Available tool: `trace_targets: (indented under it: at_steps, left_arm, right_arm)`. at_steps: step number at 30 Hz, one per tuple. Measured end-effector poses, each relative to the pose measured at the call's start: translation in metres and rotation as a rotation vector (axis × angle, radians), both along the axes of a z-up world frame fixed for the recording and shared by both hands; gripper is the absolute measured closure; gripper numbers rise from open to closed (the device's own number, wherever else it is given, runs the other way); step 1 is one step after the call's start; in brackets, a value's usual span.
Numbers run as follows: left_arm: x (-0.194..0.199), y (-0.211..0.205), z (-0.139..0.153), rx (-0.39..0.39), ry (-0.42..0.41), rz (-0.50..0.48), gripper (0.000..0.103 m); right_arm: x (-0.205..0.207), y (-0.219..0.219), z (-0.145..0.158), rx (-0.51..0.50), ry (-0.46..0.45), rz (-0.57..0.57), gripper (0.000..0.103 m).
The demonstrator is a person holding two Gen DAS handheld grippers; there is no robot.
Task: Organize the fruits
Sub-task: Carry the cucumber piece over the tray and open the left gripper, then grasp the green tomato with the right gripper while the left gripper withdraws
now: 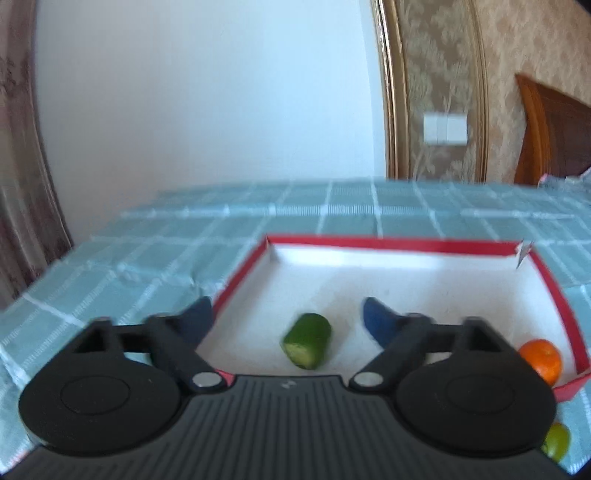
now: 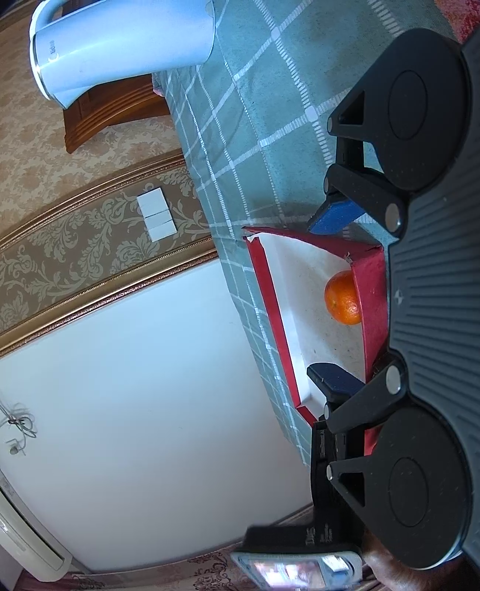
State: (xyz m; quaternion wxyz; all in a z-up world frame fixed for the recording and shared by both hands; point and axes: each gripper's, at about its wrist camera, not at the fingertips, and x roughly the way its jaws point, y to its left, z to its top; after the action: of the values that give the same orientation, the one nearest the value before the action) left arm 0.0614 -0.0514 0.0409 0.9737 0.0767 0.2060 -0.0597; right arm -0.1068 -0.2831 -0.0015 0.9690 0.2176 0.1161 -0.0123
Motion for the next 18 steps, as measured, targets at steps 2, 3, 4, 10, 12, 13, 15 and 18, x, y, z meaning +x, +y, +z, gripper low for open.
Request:
trace_targets:
  at_steps: [2,3,4,10,12,13,15,18]
  left_arm:
    - [-0.018,0.009,0.009,-0.002,-0.043,-0.023,0.006]
    - [-0.027,0.016,0.012,-0.011,-0.058,-0.026,0.003]
    - [-0.036,0.023,0.015,-0.022,-0.068,-0.028,0.000]
    - [-0.070,0.083,0.005,-0.074,-0.081,0.014,0.000]
    - [-0.074,0.102,-0.005,-0.079,-0.066,0.041,0.000]
    - [-0.075,0.110,-0.010,-0.079,-0.057,0.056,0.000]
    - [-0.075,0.126,-0.019,-0.085,-0.038,0.094,0.000]
    - [-0.074,0.146,-0.029,-0.118,-0.011,0.136,0.000]
  right_arm:
    - [-0.002,-0.001,0.000,-0.006,-0.012,-0.013,0.026]
    - [-0.003,-0.001,0.001,-0.009,-0.015,-0.017,0.026]
    - [-0.003,0.000,0.001,-0.012,-0.016,-0.017,0.026]
    - [-0.016,0.018,0.007,-0.133,0.051,-0.023,0.026]
    - [-0.016,0.030,0.006,-0.210,0.108,-0.007,0.026]
    - [-0.014,0.035,0.006,-0.246,0.131,0.006,0.026]
    - [-0.012,0.045,0.005,-0.300,0.154,0.022,0.026]
    - [-0.004,0.056,0.004,-0.346,0.187,0.059,0.026]
